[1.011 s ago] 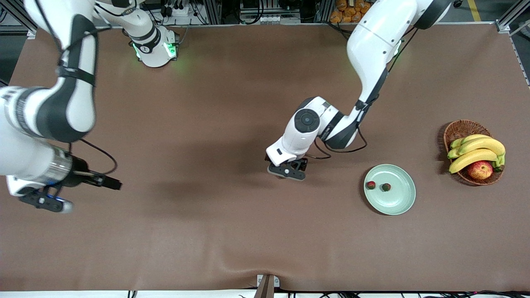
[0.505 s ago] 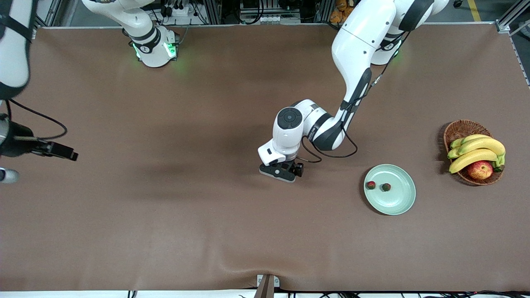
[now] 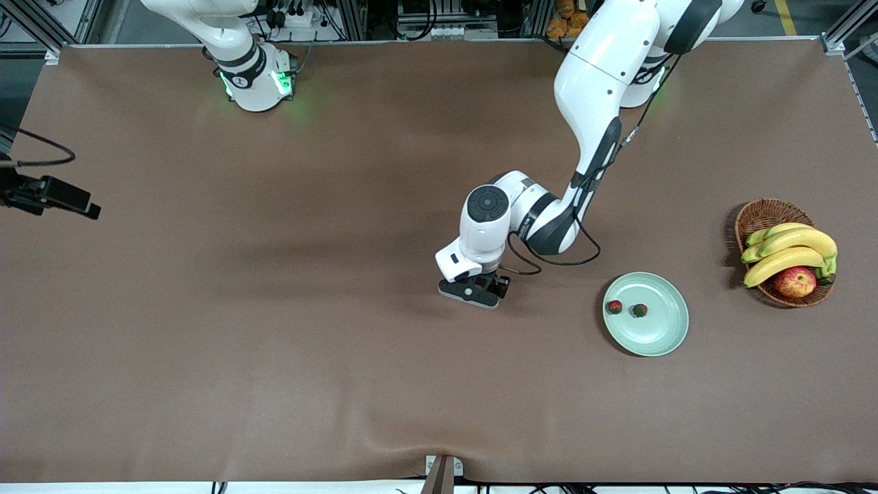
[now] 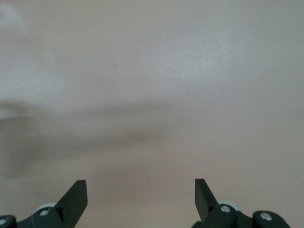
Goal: Collect all strawberries into plate
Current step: 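Grasp the last strawberry with the left gripper while the right gripper withdraws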
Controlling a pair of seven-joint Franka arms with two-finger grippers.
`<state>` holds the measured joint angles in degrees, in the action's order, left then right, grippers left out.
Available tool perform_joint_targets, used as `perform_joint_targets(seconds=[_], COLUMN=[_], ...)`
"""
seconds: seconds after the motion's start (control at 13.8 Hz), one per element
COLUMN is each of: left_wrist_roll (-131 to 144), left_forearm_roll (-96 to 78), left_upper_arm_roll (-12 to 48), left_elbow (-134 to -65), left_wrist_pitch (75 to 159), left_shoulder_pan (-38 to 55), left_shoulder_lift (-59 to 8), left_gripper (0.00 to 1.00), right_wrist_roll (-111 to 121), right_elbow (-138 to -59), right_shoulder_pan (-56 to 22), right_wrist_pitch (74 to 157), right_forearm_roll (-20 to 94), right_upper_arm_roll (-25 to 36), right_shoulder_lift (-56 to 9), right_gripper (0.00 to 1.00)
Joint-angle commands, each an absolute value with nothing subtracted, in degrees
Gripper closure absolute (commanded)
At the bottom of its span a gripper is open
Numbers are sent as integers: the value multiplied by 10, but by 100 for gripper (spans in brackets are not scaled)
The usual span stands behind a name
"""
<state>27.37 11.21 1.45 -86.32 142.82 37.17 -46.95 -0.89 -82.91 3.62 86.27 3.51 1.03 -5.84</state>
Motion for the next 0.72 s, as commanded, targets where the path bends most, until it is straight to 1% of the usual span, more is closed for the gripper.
perform_joint_targets(seconds=[0.0, 0.43, 0.51, 0.65], left_wrist_roll=[289, 291, 291, 290], left_forearm_roll=[126, 123, 123, 123], left_upper_arm_roll=[14, 15, 15, 15], left_elbow=[-847, -848, -848, -848], left_wrist_pitch=[1428, 1429, 1429, 1429], left_shoulder_pan=[373, 379, 378, 378], left_shoulder_lift=[-482, -489, -488, -485], left_gripper=[21, 21, 22, 34], right_wrist_roll=[4, -4, -4, -12], right_elbow=[-879, -874, -874, -874], right_shoulder_pan=[65, 56, 55, 55], right_wrist_pitch=[859, 810, 805, 798], right_forearm_roll=[22, 22, 22, 22], right_upper_arm_roll=[-22, -23, -22, -18], right_shoulder_lift=[-10, 4, 4, 8], right_gripper=[0, 0, 0, 0])
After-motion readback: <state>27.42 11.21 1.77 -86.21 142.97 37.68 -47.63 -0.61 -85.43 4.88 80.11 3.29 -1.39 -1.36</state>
